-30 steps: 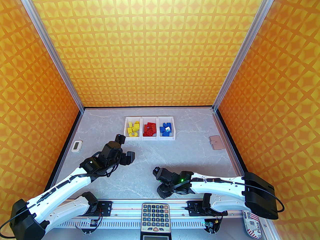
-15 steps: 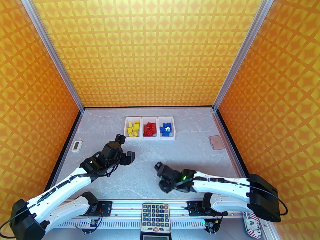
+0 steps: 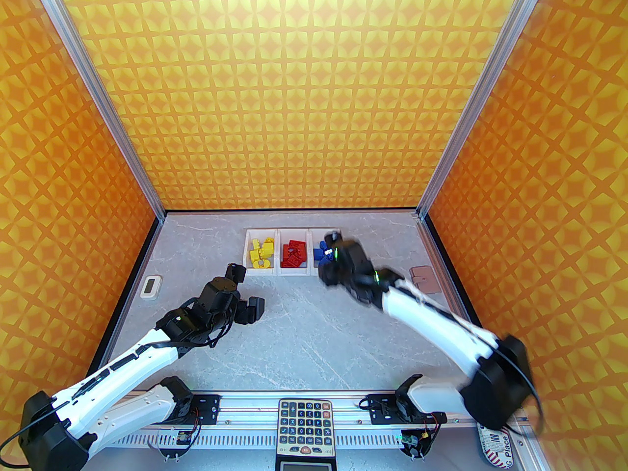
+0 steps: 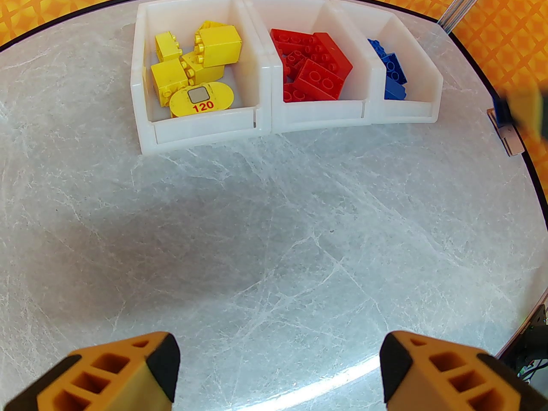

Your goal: Sort the legos into containers by color

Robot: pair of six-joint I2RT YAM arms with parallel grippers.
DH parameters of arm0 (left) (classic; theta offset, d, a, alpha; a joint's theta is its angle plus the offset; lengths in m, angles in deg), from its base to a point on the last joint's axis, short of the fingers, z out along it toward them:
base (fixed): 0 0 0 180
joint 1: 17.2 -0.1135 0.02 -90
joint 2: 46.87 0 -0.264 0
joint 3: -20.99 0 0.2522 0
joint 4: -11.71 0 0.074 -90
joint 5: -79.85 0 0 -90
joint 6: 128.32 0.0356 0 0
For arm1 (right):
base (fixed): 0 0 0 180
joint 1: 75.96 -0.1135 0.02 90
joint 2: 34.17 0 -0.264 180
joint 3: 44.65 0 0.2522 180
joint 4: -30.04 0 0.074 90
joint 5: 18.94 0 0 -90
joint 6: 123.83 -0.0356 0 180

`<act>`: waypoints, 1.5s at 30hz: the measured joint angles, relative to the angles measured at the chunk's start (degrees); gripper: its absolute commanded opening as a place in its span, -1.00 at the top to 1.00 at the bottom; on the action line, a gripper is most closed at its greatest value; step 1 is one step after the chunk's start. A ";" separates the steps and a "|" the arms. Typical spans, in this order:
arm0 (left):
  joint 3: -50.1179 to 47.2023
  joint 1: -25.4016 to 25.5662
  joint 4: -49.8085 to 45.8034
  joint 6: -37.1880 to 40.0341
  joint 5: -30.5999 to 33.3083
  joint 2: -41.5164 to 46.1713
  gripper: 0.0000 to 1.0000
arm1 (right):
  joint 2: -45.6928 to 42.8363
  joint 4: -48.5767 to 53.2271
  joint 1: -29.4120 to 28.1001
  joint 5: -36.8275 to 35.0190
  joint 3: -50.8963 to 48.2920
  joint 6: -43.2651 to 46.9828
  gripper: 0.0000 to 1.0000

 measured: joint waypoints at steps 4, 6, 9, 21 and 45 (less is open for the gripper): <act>0.00 0.00 0.02 0.00 0.33 0.85 -0.63 | 11.10 -0.37 4.57 0.96 10.71 2.36 0.67; 0.00 0.00 0.02 0.00 0.48 0.94 -0.63 | 16.35 -0.17 6.05 1.36 15.56 3.08 0.65; 0.00 0.00 0.00 0.04 0.70 0.94 -0.64 | 23.74 0.44 7.76 1.77 22.32 3.72 0.46; 2.71 -3.78 -2.23 2.12 2.93 0.92 -0.98 | 30.40 3.87 8.98 -0.39 29.86 5.86 -0.97; -22.16 -40.06 42.47 17.51 6.51 -3.93 -0.98 | -18.86 -14.82 24.90 -10.67 -27.06 7.32 -0.97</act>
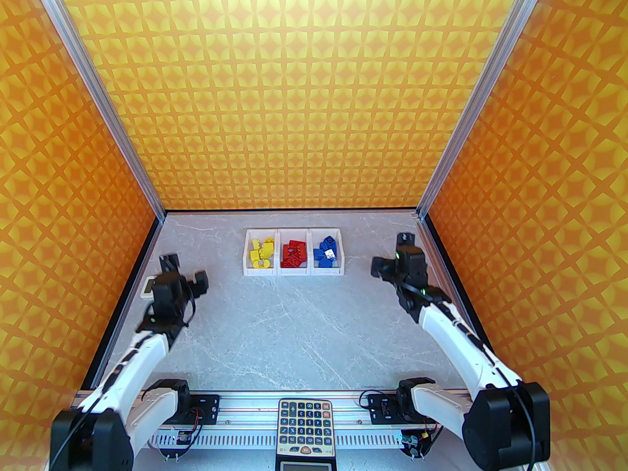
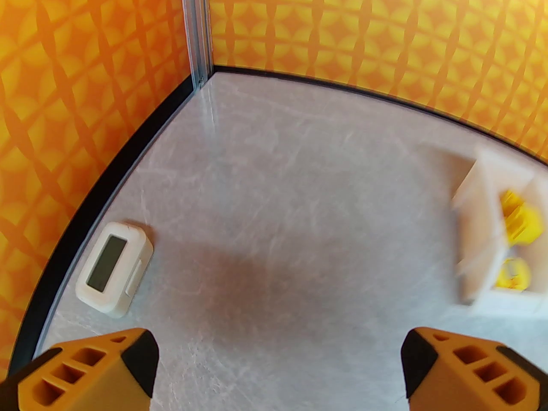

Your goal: Sort the legos into containers by color

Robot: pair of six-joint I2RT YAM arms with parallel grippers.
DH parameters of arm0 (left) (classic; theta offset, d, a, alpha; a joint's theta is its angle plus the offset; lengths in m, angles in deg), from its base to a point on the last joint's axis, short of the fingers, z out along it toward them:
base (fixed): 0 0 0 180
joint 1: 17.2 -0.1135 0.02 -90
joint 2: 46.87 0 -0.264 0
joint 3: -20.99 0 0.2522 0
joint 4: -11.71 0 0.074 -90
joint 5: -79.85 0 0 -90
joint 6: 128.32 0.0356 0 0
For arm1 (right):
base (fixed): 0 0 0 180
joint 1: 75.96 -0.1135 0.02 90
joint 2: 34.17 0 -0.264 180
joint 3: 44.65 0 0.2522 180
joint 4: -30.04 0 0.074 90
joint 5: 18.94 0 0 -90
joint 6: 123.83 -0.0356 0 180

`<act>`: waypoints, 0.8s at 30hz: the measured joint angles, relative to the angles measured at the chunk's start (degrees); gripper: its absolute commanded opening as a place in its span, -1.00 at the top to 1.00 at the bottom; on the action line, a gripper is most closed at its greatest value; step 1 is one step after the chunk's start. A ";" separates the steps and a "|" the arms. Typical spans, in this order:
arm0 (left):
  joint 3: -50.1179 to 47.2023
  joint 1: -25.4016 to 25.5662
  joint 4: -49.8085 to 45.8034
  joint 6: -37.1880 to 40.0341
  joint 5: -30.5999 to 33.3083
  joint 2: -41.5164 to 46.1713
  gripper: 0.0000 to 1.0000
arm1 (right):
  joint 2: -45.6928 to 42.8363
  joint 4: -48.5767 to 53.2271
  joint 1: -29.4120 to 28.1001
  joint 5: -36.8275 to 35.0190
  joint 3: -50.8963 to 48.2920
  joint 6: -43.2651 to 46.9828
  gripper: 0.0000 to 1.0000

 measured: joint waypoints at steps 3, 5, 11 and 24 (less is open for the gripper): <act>-2.54 -3.78 9.46 0.61 -0.02 -5.51 -0.98 | 3.06 -6.03 1.64 1.38 -0.63 0.44 -0.97; -2.49 -4.96 14.51 0.68 -0.28 -8.72 -0.98 | 5.09 -11.72 2.40 2.21 -2.19 0.92 -0.97; -2.56 -5.31 31.54 1.86 -5.77 -21.27 -0.98 | 10.97 -29.53 3.37 6.78 -11.26 2.75 -0.97; -0.59 -5.31 38.07 5.14 -16.44 -29.44 -0.98 | 21.97 -56.94 2.80 16.09 -20.46 6.88 -0.97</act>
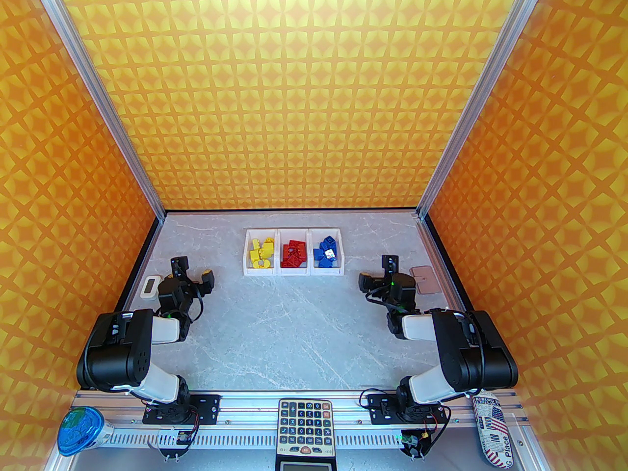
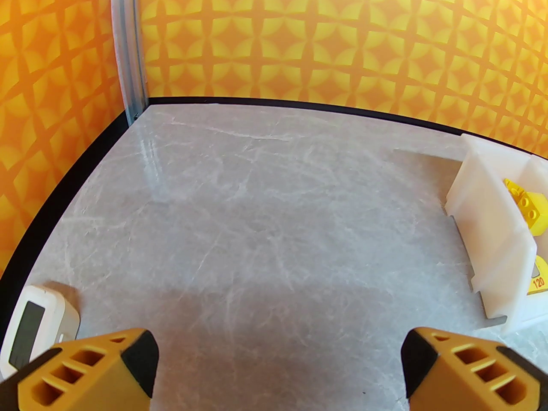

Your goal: Sort the legos into containers by color

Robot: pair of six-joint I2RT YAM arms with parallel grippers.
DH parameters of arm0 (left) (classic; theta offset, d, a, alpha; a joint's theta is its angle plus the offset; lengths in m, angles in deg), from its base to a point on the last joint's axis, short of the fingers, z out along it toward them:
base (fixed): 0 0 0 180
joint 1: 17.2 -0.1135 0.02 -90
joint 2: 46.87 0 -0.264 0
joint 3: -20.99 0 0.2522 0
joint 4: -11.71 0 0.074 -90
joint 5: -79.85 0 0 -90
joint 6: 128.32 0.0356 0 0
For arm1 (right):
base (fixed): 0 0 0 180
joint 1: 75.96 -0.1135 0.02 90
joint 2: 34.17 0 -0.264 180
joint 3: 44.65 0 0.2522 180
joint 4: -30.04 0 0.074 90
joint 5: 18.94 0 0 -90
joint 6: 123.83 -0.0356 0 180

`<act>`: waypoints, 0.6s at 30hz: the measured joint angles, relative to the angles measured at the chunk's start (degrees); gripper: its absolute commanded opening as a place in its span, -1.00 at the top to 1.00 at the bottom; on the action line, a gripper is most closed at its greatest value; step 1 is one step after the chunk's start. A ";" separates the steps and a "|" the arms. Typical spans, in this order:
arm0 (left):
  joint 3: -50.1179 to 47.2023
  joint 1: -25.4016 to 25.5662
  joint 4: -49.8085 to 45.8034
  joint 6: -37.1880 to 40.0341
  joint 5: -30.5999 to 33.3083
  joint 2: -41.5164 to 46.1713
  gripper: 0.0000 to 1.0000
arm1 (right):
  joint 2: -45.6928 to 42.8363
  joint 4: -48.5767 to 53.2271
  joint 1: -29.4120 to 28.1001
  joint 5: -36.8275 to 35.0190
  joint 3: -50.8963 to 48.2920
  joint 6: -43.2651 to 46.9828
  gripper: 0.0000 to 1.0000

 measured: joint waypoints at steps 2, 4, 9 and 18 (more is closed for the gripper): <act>0.00 0.00 -0.02 0.02 -0.20 0.00 -0.98 | 0.00 -0.94 -0.07 0.09 0.00 0.20 -0.97; 0.00 0.00 0.07 0.13 -0.28 0.00 -0.98 | 0.00 -1.51 -0.13 0.11 0.02 0.39 -0.97; 0.00 0.00 0.13 0.17 -0.31 0.00 -0.98 | 0.00 -1.70 -0.13 0.09 0.02 0.61 -0.97; 0.00 0.00 0.31 0.15 -0.31 0.00 -0.98 | 0.00 -1.64 -1.57 -0.17 0.63 1.22 -0.97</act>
